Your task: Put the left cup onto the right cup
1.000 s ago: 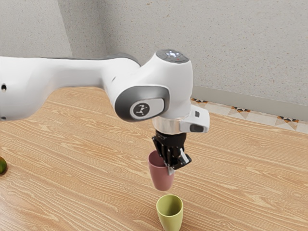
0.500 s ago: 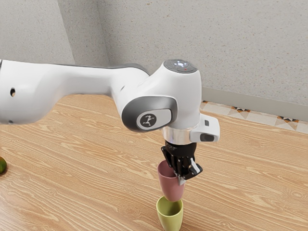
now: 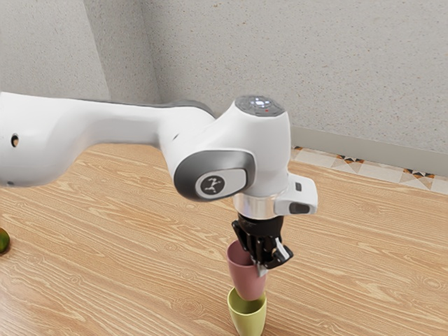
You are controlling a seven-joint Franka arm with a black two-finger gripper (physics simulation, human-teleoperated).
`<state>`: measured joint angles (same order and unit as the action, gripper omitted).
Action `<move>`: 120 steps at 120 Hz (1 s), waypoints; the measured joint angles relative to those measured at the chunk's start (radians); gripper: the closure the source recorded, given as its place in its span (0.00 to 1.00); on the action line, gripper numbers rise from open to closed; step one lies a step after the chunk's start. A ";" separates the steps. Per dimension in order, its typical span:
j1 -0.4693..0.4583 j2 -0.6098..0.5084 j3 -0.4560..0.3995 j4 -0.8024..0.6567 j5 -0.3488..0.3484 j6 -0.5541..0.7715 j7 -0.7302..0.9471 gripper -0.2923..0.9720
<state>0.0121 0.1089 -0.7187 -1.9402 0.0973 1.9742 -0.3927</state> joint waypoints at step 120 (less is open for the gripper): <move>0.000 0.008 0.012 -0.080 -0.037 0.075 -0.023 0.72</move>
<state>0.0124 0.1170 -0.7063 -2.0206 0.0600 2.0496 -0.4161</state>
